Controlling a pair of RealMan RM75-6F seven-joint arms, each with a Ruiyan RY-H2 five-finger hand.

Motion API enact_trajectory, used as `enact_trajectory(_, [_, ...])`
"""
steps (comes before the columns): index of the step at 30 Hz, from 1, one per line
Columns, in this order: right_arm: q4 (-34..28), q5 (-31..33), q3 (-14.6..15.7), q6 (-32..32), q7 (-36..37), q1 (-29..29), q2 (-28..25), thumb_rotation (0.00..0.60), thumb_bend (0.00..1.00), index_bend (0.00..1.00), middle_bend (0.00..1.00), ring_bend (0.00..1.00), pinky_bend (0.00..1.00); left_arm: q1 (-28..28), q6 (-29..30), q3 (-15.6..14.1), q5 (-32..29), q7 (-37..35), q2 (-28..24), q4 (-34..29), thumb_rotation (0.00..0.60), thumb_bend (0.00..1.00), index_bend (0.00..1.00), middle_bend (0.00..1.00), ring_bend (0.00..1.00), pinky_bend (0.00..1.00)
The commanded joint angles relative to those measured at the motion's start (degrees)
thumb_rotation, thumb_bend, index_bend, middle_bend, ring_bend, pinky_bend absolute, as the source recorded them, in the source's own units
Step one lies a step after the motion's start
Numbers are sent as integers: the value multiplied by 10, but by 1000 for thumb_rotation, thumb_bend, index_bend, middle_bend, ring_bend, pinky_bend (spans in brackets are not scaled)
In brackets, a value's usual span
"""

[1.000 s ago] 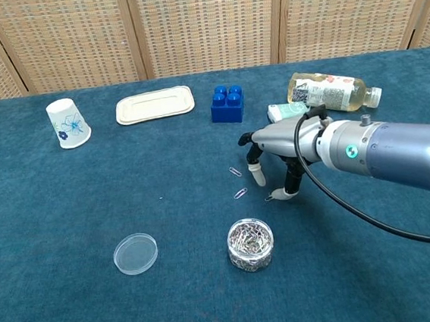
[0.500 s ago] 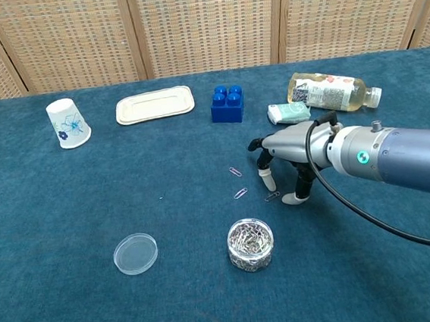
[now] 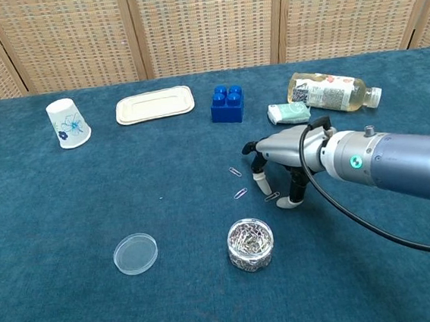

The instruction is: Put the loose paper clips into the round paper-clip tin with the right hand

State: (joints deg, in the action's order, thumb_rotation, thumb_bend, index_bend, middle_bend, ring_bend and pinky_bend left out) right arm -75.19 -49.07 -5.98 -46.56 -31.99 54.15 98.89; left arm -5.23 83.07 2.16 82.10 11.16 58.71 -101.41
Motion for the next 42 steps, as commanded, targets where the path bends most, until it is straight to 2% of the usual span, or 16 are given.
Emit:
enact_trajectory(1, [4, 3, 1, 1, -4, 1, 2, 600, 302, 482, 22, 0, 0, 0, -1, 0, -1, -1, 0, 1, 600, 0, 0, 0, 0, 0])
enact_trajectory(7, [6, 3, -1, 2, -1, 0, 5, 600, 302, 589, 22, 0, 0, -1, -1, 0, -1, -1, 0, 1, 600, 0, 0, 0, 0, 0])
enact_trajectory(18, [10, 3, -3, 2, -1, -2, 8, 600, 311, 597, 22, 0, 0, -1, -1, -1, 0, 0, 0, 1, 600, 0, 0, 0, 0, 0])
enact_trajectory(24, [16, -4, -5, 0, 4, -3, 13, 600, 419, 660, 22, 0, 0, -1, 0, 0, 0, -1, 0, 1, 600, 0, 0, 0, 0, 0])
enact_trajectory(34, [15, -11, -9, 2, 10, -5, 11, 600, 514, 663, 22, 0, 0, -1, -2, -1, 0, -1, 0, 1, 600, 0, 0, 0, 0, 0])
enact_trajectory(42, [-13, -27, -15, -9, 21, -11, -8, 600, 527, 668, 24, 0, 0, -1, 0, -1, 1, 0, 0, 0, 600, 0, 0, 0, 0, 0])
